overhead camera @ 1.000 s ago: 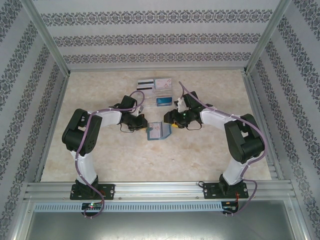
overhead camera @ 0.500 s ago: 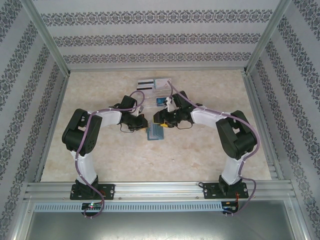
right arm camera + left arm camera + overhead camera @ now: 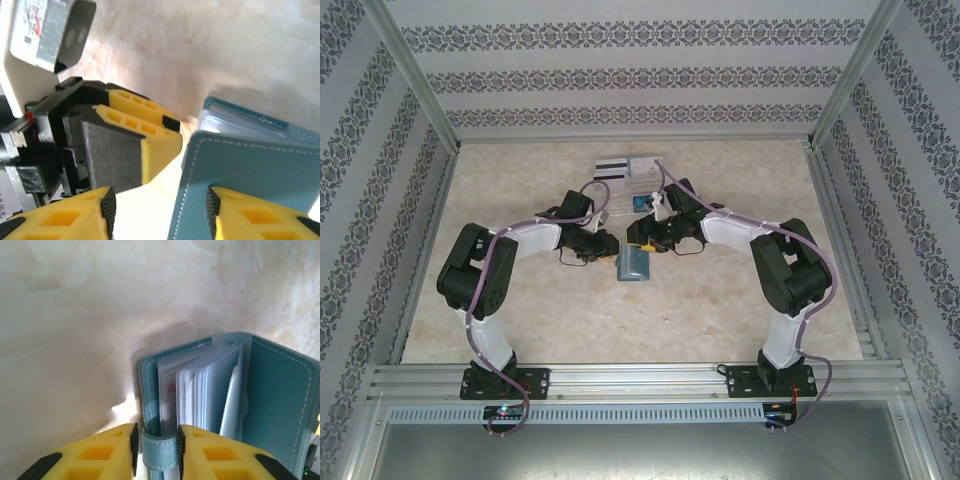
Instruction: Put the credit cards into the card holder
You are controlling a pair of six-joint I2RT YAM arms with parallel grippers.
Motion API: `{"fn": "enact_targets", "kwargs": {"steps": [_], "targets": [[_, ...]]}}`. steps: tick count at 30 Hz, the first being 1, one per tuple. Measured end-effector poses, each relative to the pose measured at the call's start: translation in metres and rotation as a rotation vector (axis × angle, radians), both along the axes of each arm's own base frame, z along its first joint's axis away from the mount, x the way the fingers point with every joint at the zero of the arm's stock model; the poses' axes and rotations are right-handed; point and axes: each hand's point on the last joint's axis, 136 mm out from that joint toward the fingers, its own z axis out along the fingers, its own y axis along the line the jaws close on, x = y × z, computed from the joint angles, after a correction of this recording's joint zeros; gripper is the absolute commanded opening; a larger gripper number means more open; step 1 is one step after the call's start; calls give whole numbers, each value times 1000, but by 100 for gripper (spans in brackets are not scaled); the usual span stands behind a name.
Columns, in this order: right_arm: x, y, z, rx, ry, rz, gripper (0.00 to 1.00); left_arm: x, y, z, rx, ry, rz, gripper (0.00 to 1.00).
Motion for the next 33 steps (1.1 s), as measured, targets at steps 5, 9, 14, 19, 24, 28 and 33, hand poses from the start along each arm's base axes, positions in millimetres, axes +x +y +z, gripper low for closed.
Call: {"fn": "enact_targets", "kwargs": {"steps": [5, 9, 14, 19, 24, 28, 33], "targets": [[3, 7, -20, -12, 36, 16, 53, -22, 7, -14, 12, 50, -1, 24], [-2, 13, -35, -19, 71, 37, 53, -37, 11, -15, -1, 61, 12, 23], [2, 11, -33, -17, 63, 35, 53, -49, 12, -15, -3, 72, 17, 36], [3, 4, -34, -22, 62, 35, 53, -44, 19, -10, 92, -4, 9, 42], [7, -4, -36, -16, 72, 20, 53, -31, 31, 0, 227, -155, -29, 47], [6, -10, -36, -8, 70, 17, 53, -16, 28, 11, 246, -203, -56, 46], [8, -21, -36, 12, 78, 1, 53, -8, 6, 16, 131, -177, -51, 40]]}}
